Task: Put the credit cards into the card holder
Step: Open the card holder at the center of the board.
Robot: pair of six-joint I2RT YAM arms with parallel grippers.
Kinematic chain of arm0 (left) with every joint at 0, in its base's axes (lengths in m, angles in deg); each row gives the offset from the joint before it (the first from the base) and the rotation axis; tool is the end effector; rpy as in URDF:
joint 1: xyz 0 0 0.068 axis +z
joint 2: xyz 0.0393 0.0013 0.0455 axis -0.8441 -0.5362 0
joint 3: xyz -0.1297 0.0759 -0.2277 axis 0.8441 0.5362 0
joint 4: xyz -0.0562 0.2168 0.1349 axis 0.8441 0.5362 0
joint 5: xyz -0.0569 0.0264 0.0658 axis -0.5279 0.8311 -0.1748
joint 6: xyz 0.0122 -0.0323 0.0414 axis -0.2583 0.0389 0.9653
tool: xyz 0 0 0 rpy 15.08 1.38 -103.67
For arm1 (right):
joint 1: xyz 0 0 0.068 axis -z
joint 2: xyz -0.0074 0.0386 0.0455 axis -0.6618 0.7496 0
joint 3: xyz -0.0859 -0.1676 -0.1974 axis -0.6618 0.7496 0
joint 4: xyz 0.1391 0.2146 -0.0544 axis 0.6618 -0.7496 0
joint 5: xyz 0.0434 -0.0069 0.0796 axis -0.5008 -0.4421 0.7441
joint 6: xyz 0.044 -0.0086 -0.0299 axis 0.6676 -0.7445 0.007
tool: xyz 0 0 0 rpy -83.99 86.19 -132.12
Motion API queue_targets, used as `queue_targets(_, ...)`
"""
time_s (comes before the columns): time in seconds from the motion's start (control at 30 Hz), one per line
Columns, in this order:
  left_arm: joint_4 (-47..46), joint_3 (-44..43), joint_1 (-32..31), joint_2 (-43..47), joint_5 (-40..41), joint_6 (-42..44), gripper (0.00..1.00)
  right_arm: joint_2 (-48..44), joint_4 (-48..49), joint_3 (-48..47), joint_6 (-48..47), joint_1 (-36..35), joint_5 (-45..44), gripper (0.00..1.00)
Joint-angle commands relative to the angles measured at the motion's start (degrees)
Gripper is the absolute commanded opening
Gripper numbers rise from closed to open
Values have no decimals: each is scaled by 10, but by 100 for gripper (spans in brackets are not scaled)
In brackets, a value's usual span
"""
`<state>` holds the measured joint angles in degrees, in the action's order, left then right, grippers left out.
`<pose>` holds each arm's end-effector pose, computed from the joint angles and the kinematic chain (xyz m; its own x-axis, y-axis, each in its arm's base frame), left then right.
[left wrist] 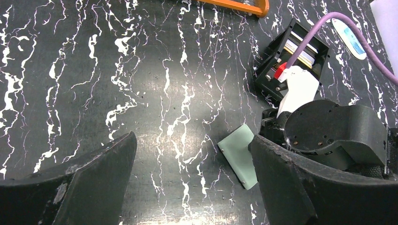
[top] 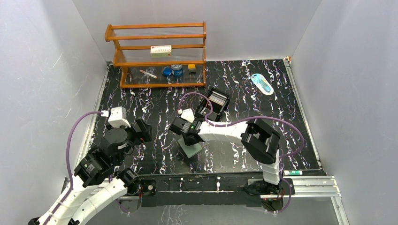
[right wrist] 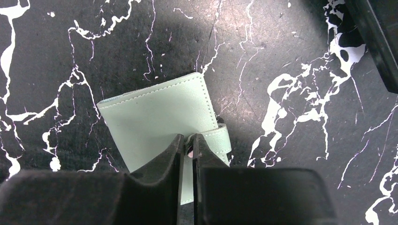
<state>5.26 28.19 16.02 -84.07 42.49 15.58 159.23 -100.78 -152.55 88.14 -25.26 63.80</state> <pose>0.0757 -0.0426 0.3376 -0.2956 -0.3393 -0.8931 0.0513 0.9278 -0.3694 0.1709 0.3578 0.1811 -0.7769 -0.2655 -0.5710 -0.3161 0.9486 -0.0109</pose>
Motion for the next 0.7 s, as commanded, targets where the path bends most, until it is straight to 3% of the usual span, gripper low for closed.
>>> queue_targets(0.0, 0, 2, -1, -12, 17, 4, 91, -4, 7, 24, 13, 7, -3, 9)
queue_targets(0.07, -1, 1, -1, -14, 15, 4, 91, -24, 22, 38, 16, 12, 6, 0)
queue_targets(0.3, -3, 5, -1, -22, 11, -1, 90, -83, 65, 71, 24, 28, 45, 0)
queue_targets(0.47, -5, 7, -1, -52, -6, -10, 89, -158, 127, 118, 48, 57, 119, 0)
queue_targets(0.67, -37, 28, 0, -135, -119, -78, 87, -241, 192, 190, 82, 95, 208, 0)
